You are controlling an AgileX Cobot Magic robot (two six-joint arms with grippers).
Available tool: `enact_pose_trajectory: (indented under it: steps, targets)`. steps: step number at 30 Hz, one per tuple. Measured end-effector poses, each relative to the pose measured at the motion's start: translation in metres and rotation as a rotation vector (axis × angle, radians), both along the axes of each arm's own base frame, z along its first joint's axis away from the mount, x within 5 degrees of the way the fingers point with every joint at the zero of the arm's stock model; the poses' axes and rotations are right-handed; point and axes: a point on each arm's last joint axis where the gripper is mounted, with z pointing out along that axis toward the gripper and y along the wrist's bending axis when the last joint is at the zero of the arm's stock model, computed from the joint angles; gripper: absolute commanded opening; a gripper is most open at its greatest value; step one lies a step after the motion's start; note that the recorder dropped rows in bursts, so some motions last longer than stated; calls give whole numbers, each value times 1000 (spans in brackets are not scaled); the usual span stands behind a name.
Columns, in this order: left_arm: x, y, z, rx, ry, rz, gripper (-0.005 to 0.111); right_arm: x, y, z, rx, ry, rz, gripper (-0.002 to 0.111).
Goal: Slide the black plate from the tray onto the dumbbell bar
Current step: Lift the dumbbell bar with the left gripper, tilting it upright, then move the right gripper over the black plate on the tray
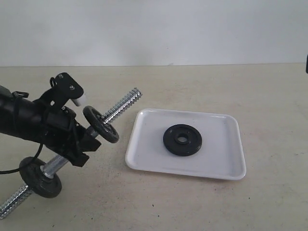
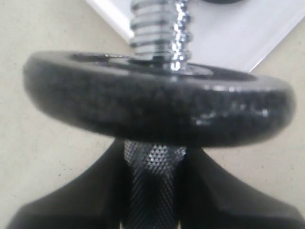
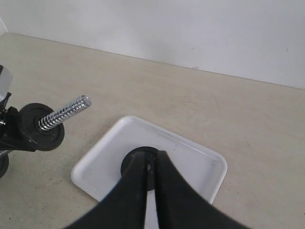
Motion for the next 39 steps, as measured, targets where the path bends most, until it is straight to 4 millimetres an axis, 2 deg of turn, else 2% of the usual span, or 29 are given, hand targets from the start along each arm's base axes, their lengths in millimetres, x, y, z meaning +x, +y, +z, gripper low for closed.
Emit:
enact_pose_trajectory:
  steps: [4,14,18,24,25,27,28,29,30,32,33,36,37,39]
  targets:
    - [-2,0,11,-11,-31,-8,4,0,0,0,0,0,0,4]
    - [-6,-2,12,-22,-17,-58,4,1,2,-3,-17,24,26,4]
    - [-7,-2,12,-23,-16,-62,4,9,7,-11,-39,75,101,4]
    - [-7,-2,12,-23,-16,-62,4,31,18,-22,29,134,202,7]
    - [-7,-2,12,-23,-16,-62,4,35,20,-24,41,147,215,13]
    - [-7,-3,12,-24,-15,-64,4,43,23,-30,51,180,252,34]
    - [-7,-3,12,-24,-15,-64,4,46,25,-33,60,196,266,75]
    - [-7,-3,12,-24,-15,-64,4,54,27,-39,85,224,278,100]
    - [-7,-3,12,-24,-15,-64,4,58,28,-41,95,234,279,103]
    - [-7,-3,12,-24,-15,-64,4,66,28,-46,127,250,263,96]
    - [-7,-3,12,-25,-14,-65,4,70,29,-47,146,257,247,86]
    - [-7,-3,12,-25,-14,-65,4,81,30,-52,237,291,208,71]
    - [-7,-3,12,-25,-14,-65,4,82,31,-53,254,296,207,69]
    - [-7,-3,12,-25,-14,-65,4,84,33,-52,266,275,241,72]
